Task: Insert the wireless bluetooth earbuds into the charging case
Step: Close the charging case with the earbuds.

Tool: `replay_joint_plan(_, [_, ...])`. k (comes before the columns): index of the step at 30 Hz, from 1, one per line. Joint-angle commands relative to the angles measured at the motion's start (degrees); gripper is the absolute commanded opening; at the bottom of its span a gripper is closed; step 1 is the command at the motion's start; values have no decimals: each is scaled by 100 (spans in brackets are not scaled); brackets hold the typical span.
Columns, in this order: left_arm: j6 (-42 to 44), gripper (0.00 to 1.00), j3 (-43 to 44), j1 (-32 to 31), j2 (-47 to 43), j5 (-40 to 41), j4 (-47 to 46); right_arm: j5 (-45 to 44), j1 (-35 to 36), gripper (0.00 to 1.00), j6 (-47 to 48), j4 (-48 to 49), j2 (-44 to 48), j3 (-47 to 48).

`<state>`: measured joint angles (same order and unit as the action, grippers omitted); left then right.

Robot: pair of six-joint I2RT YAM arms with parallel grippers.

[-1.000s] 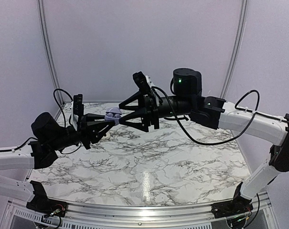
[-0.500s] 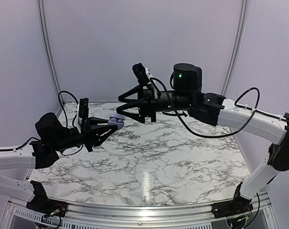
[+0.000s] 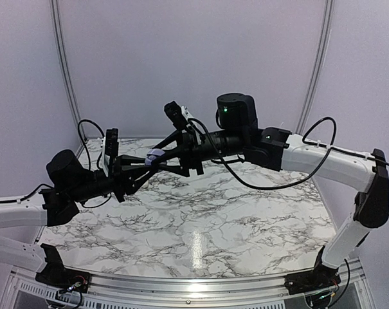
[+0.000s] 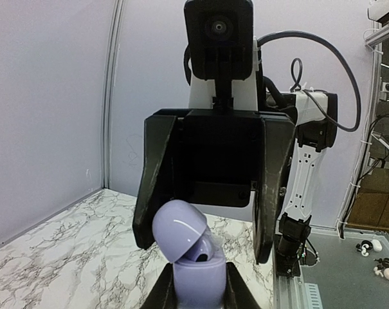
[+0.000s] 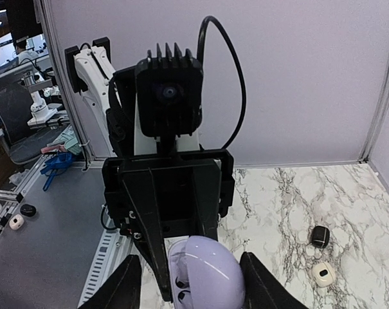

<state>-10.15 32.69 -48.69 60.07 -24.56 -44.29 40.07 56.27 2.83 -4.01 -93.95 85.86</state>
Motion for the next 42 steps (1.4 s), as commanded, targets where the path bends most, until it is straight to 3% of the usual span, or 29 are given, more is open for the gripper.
replay_joint_plan(1, [-114, 0, 154, 15, -28, 153, 17, 128, 144, 49, 226, -65, 64, 213])
replay_joint_plan(10, [-277, 0, 191, 73, 0, 318, 39, 153, 249, 46, 457, 17, 247, 12])
replay_joint_plan(25, [-613, 0, 243, 189, -9, 524, 44, -551, 610, 35, 1230, -466, 304, -49])
replay_joint_plan(33, [-711, 0, 254, 260, 2, 589, 52, -429, 692, 36, 1527, -939, 130, 124])
replay_joint_plan(36, [-719, 0, 272, 280, 74, 603, 72, -438, 648, 40, 1454, -968, 177, 97])
replay_joint_plan(38, [-689, 0, 281, 283, 163, 536, 95, -471, 471, 54, 1202, -700, 321, -67])
replay_joint_plan(42, [-562, 0, 224, 281, 381, 451, 241, -483, -169, 71, 582, 294, 850, -656])
